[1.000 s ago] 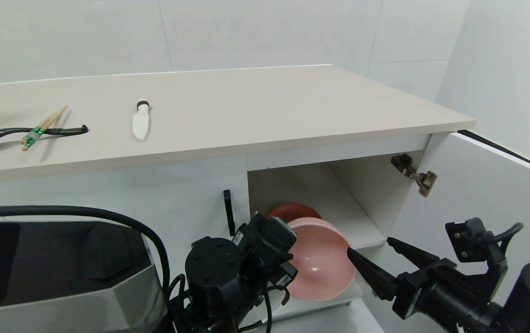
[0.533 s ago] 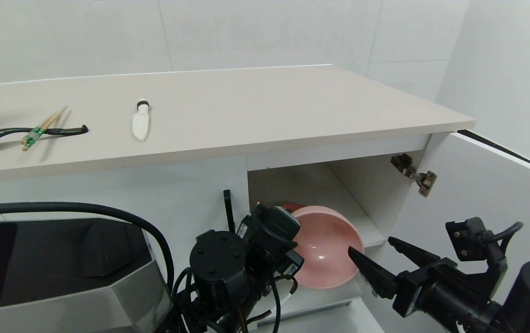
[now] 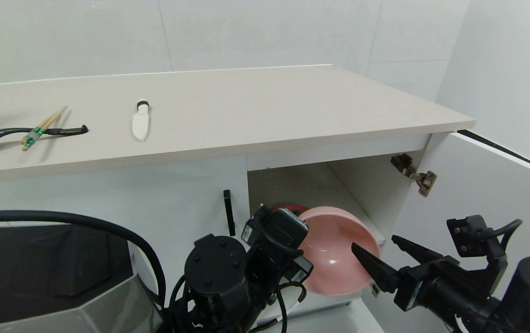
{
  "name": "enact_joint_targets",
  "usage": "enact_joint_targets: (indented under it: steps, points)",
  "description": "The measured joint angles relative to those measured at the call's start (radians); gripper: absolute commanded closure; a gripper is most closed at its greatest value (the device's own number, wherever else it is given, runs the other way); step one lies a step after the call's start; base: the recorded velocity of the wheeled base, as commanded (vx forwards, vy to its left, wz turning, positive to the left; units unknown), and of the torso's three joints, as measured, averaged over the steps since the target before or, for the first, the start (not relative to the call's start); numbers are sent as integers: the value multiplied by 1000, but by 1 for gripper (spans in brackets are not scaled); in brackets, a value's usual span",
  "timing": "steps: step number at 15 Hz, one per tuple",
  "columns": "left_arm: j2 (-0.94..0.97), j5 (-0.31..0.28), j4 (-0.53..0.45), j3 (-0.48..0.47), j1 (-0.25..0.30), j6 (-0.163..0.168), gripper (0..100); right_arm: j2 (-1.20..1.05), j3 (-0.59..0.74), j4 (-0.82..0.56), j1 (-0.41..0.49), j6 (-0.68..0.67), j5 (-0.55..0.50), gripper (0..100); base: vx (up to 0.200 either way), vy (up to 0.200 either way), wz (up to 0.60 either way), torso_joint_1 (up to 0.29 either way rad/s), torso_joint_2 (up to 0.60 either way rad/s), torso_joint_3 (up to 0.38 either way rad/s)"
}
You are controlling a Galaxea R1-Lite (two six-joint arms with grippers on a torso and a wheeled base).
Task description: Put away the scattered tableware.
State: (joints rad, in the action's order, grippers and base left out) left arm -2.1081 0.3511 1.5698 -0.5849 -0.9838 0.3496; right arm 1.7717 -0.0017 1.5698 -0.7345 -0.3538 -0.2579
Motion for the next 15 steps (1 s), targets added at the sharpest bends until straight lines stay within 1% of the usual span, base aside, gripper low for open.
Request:
enact_joint_targets:
  steps: [3, 5, 6, 8, 10, 11, 12, 15]
  points:
    - [-7, 1, 0, -38, -15, -1, 100, 7, -8, 0, 37, 2, 0, 0, 0, 0, 0, 0, 0, 0]
    - [-12, 1, 0, -52, -18, -3, 100, 10, -10, 0, 46, 2, 0, 0, 0, 0, 0, 0, 0, 0]
    - [-14, 1, 0, -58, -17, -5, 100, 10, -11, 0, 48, 2, 0, 100, 0, 0, 0, 0, 0, 0]
    - [-22, 1, 0, -66, -18, -29, 100, 11, -9, 0, 49, 2, 0, 100, 0, 0, 0, 0, 0, 0]
    - [-28, 1, 0, -68, -18, -43, 100, 11, -9, 0, 42, 2, 1, 100, 0, 0, 0, 0, 0, 0]
    - [-33, 1, 0, -69, -18, -44, 100, 11, -10, -2, 29, 3, 0, 100, 0, 0, 0, 0, 0, 0]
    - [-36, 2, 5, -69, -18, -45, 0, 11, -11, -6, 20, 4, -8, 100, 0, 0, 0, 0, 0, 0]
    - [-47, 2, 1, -66, -23, -46, 0, 11, -10, -2, -24, 0, -3, 100, 0, 0, 0, 0, 0, 0]
